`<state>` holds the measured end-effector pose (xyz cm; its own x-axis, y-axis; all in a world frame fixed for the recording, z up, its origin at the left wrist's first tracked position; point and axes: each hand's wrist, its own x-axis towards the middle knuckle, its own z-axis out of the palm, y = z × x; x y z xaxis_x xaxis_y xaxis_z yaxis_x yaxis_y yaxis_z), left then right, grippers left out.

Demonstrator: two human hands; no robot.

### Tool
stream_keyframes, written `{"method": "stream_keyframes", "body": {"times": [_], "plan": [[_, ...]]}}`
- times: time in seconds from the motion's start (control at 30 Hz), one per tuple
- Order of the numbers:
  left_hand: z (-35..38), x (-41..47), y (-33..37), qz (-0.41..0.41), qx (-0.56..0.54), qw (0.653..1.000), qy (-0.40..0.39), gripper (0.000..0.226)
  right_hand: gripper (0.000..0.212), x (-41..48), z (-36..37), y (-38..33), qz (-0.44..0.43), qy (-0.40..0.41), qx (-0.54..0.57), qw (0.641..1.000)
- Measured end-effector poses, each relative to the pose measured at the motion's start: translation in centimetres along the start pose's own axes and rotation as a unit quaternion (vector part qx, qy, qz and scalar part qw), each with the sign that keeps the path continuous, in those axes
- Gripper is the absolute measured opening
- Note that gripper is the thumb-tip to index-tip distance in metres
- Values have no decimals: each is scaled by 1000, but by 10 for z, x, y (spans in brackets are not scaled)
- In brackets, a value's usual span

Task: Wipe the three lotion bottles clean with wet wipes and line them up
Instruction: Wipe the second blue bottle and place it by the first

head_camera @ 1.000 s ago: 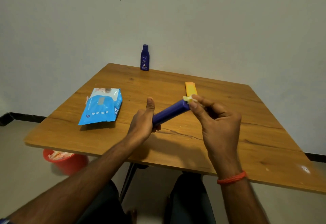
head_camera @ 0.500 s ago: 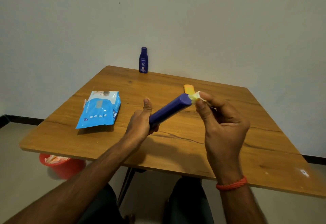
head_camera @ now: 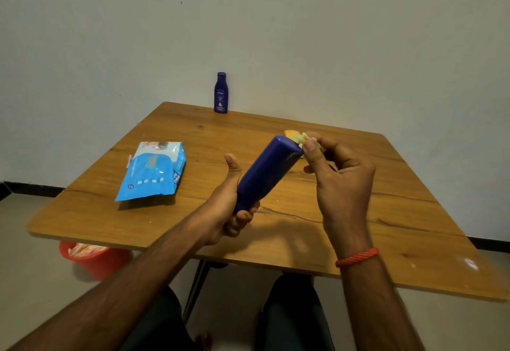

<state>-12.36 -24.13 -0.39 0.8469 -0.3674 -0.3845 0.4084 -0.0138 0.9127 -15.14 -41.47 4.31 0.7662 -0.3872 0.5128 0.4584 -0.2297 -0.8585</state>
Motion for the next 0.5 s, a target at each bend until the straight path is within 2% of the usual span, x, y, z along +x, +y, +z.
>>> {"method": "stream_keyframes", "body": {"times": [0.1,0.23,0.37,0.5], "plan": [[3,0,-4,-57,-129,985,-104,95,20,1,7,1,-36,29,-11,999],[4,1,-9,-61,-194,964,-174,96,25,4,8,1,-202,-8,-125,971],[9,-1,-5,-70,-179,971,-143,95,20,-3,16,11,-265,-70,-187,943],[11,-2,-3,-42,-152,986,-54,91,18,-27,20,24,-290,-222,-245,898]]}}
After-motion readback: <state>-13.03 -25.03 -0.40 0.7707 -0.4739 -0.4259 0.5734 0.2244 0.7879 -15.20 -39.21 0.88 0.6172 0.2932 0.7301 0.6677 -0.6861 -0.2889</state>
